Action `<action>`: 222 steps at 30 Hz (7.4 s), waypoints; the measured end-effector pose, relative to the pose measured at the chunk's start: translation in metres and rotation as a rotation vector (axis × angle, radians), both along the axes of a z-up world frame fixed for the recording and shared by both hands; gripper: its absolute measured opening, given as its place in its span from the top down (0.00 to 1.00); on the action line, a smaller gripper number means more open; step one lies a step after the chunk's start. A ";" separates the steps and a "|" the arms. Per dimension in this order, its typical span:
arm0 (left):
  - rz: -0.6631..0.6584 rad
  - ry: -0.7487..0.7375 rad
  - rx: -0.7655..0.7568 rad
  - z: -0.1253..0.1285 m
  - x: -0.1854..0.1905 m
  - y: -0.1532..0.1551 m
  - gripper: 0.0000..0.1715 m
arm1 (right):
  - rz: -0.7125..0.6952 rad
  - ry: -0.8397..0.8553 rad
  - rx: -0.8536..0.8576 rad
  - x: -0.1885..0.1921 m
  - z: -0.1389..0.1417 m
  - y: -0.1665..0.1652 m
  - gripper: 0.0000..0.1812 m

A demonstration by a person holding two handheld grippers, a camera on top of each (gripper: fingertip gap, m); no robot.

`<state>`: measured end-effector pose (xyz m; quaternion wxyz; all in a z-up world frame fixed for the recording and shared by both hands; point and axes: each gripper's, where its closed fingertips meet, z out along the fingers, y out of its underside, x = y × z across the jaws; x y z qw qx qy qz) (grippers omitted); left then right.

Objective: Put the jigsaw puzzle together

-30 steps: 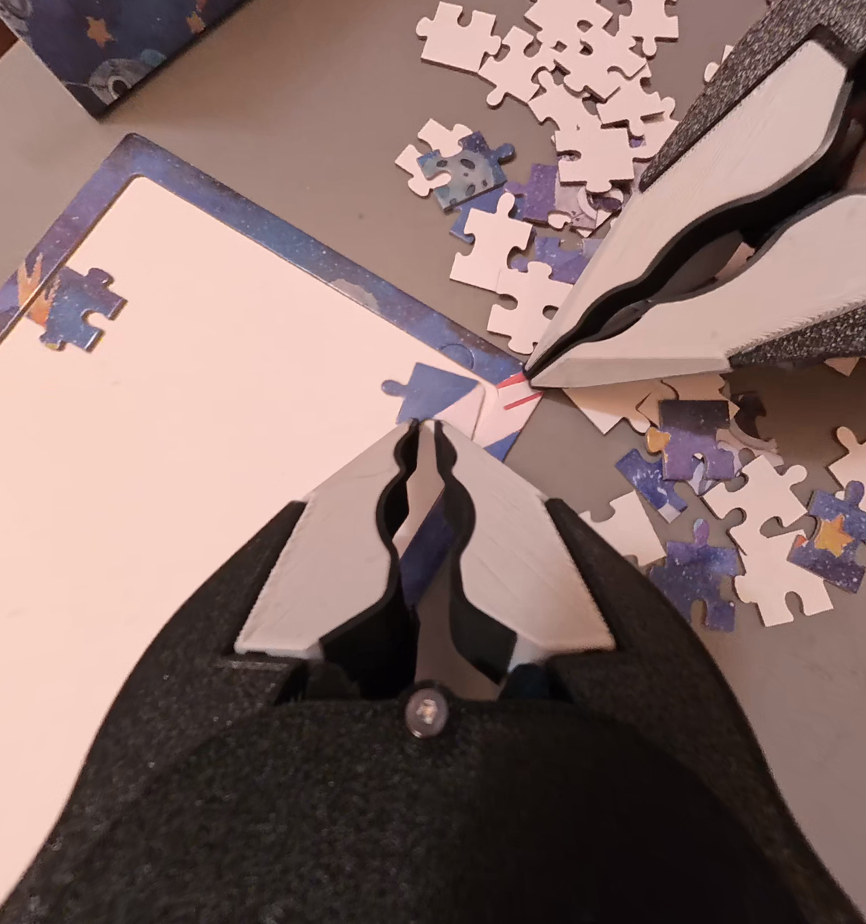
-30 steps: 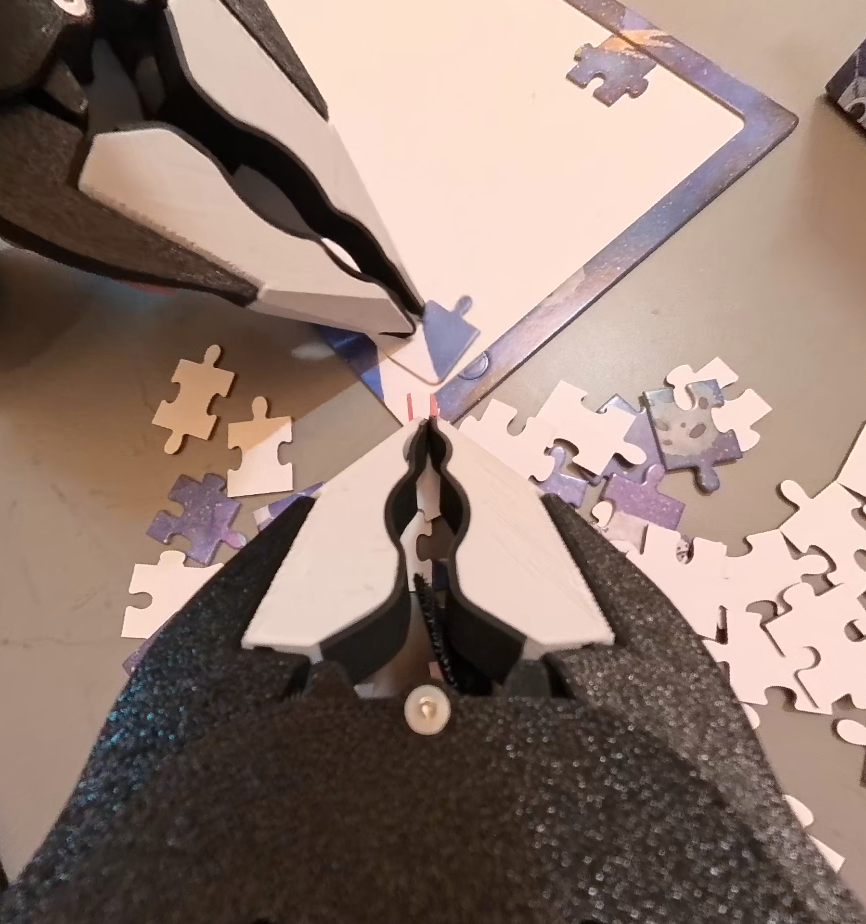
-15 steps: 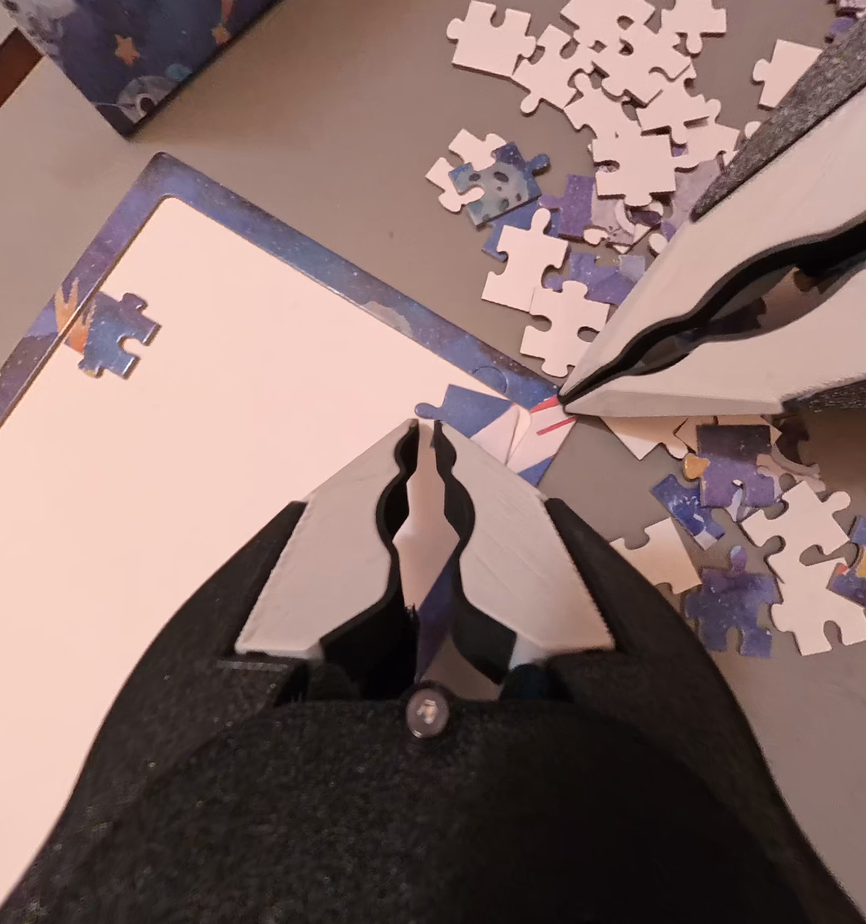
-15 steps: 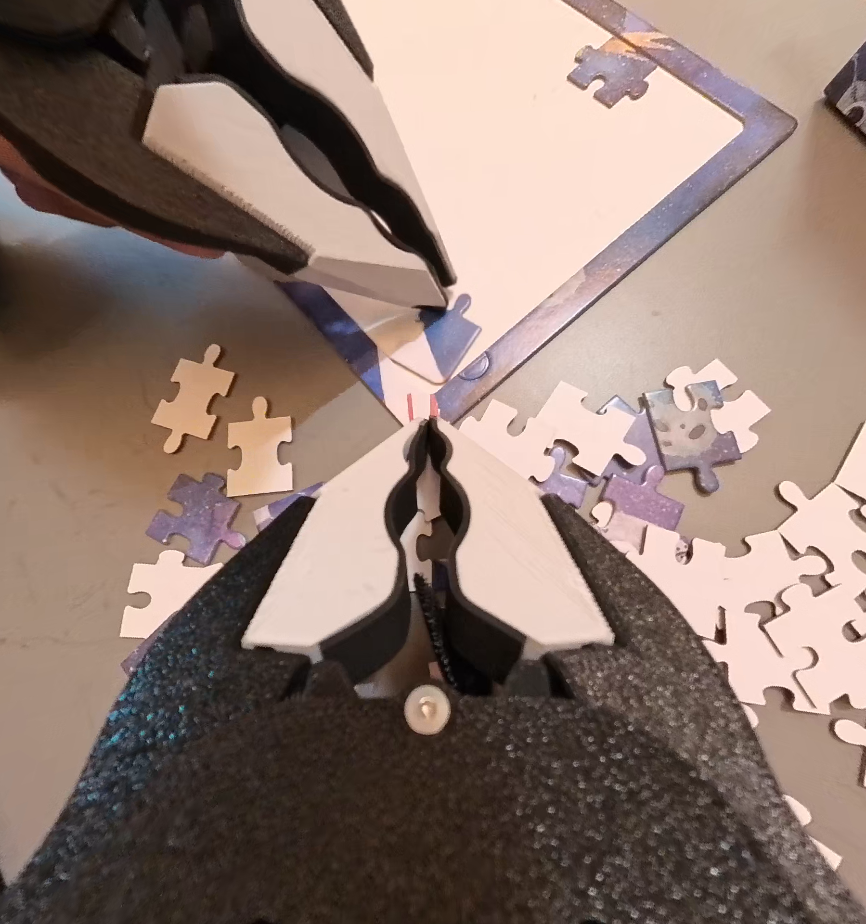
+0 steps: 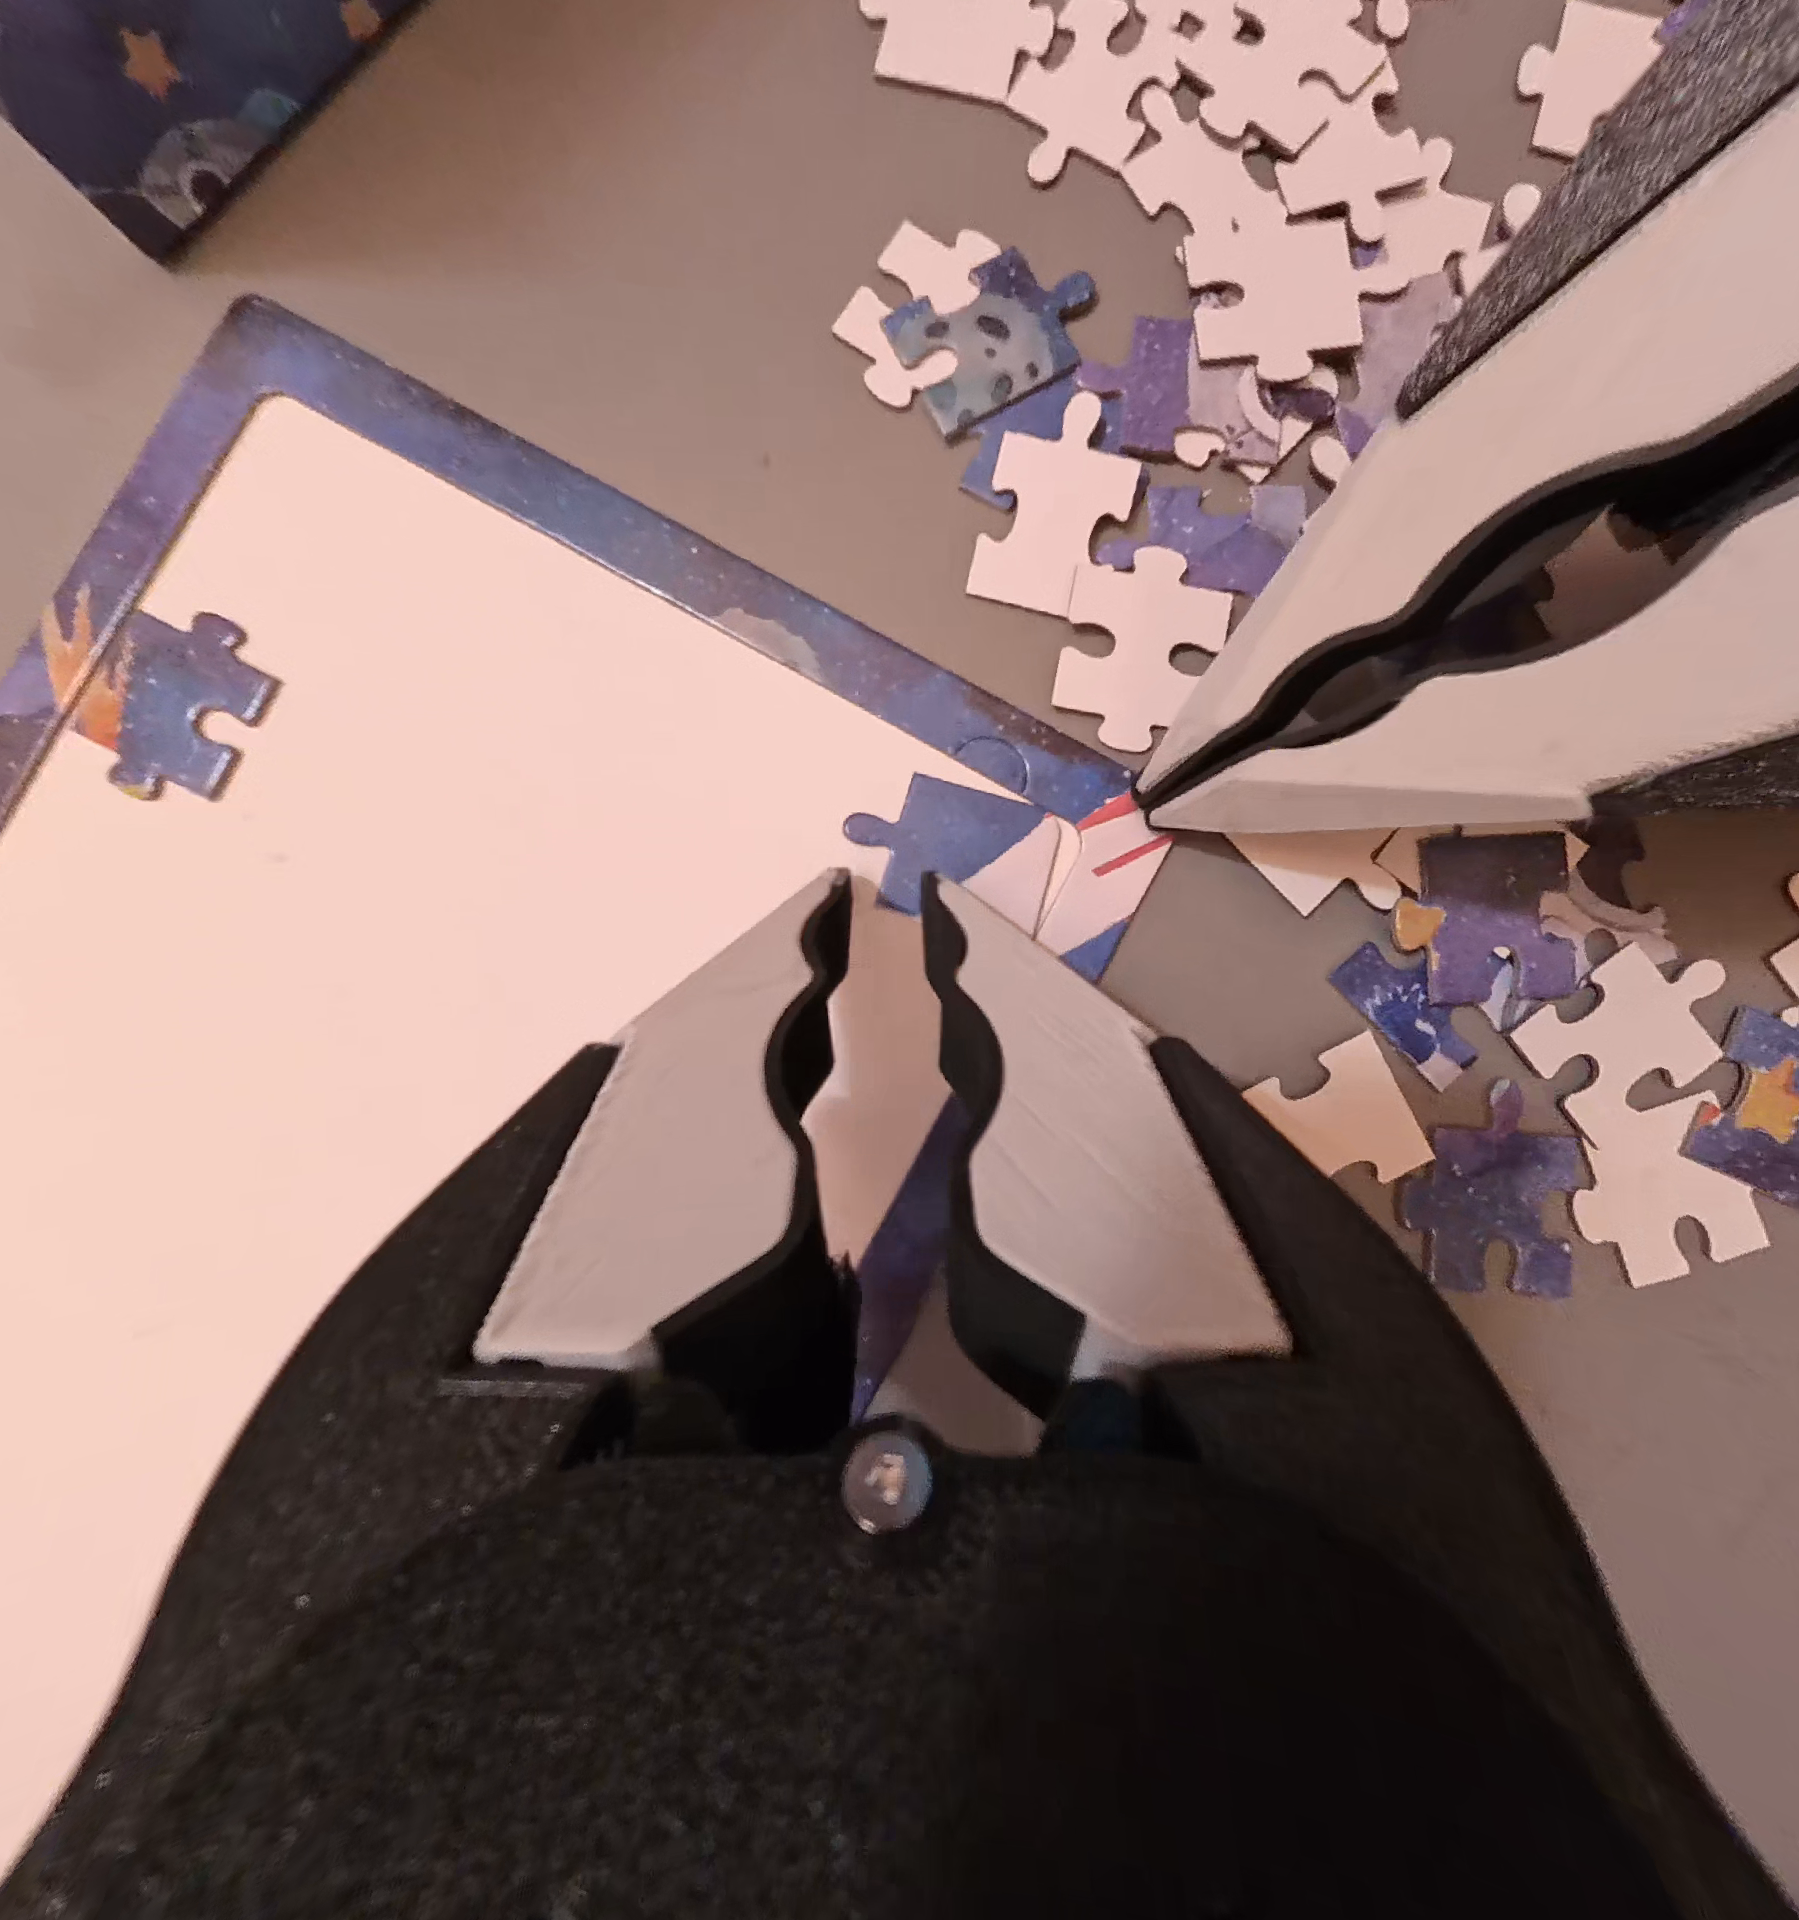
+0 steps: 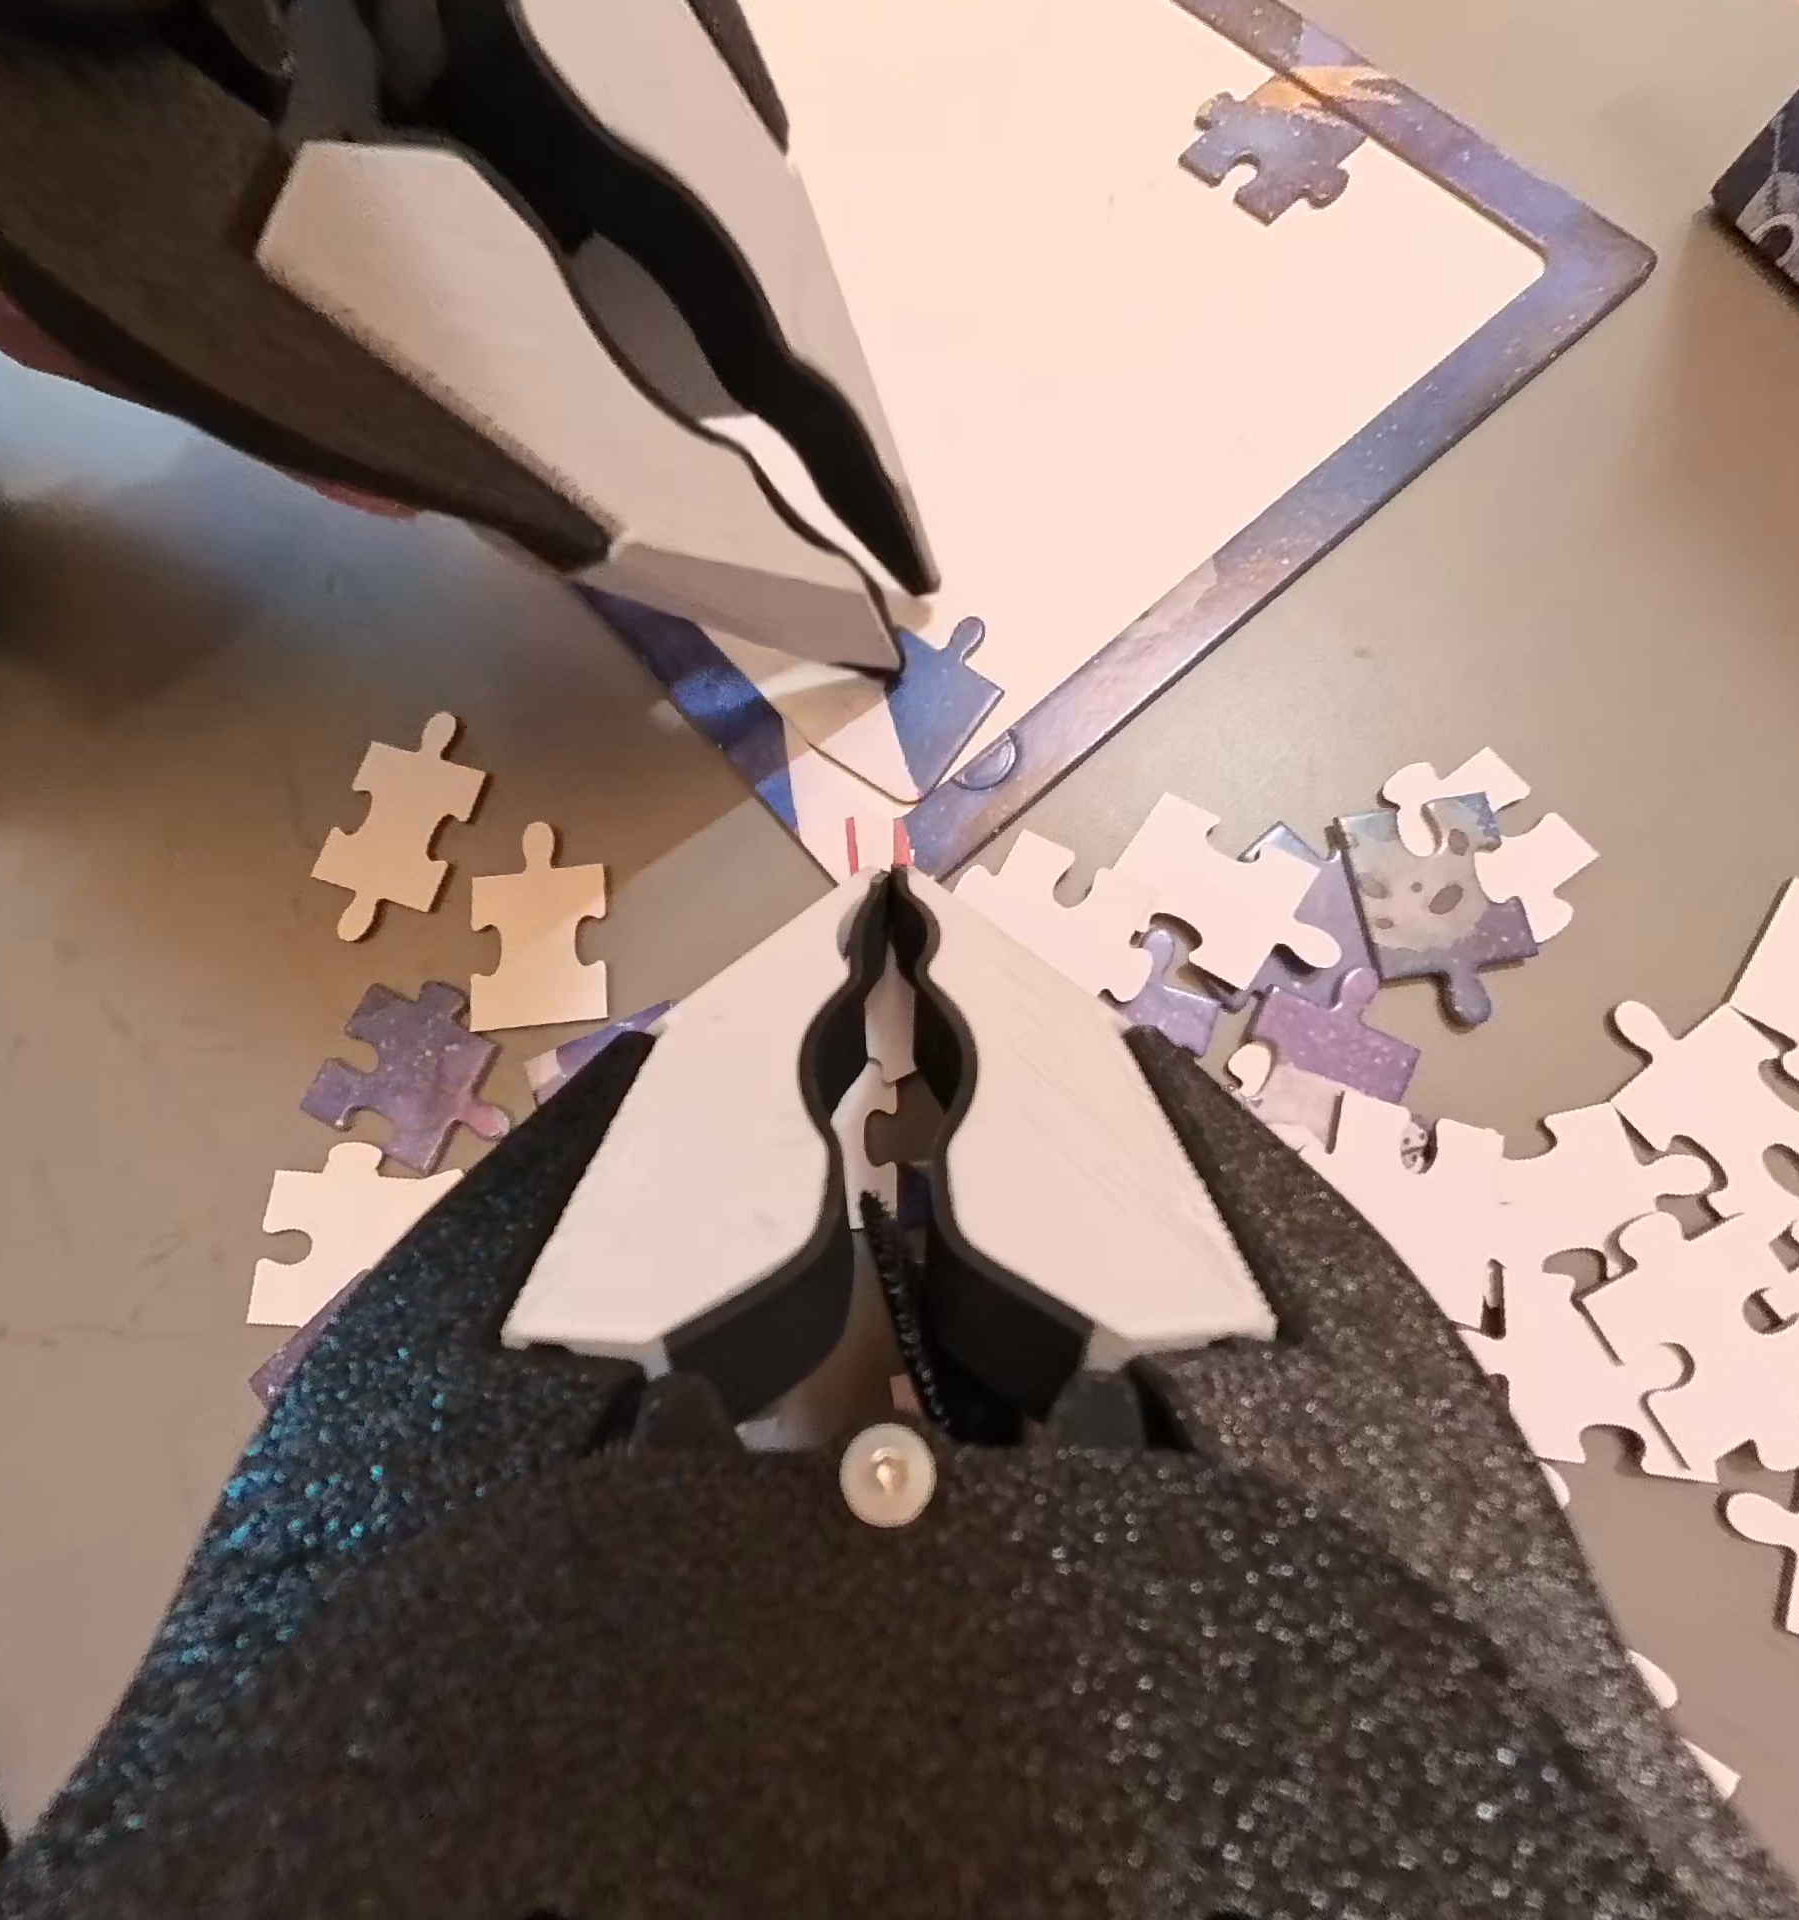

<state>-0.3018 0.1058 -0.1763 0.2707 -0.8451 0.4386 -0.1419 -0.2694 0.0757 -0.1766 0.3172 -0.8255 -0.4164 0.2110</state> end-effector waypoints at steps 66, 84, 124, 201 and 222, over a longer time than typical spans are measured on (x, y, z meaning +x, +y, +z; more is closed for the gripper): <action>-0.258 -0.039 -0.096 0.000 0.024 -0.004 0.94 | 0.008 0.014 -0.005 0.000 0.000 -0.001 1.00; -0.230 -0.083 -0.033 0.022 0.017 -0.014 0.84 | -0.005 0.014 -0.011 -0.001 0.000 0.000 1.00; 0.560 -0.326 0.534 0.068 -0.131 -0.096 0.84 | -0.339 -0.408 -0.357 0.310 -0.001 -0.167 1.00; 0.520 -0.267 0.547 0.063 -0.123 -0.099 0.84 | -0.552 0.014 0.097 0.251 0.029 -0.039 0.87; 0.514 -0.255 0.551 0.062 -0.122 -0.099 0.84 | -0.383 -0.252 0.122 0.203 0.073 0.033 0.84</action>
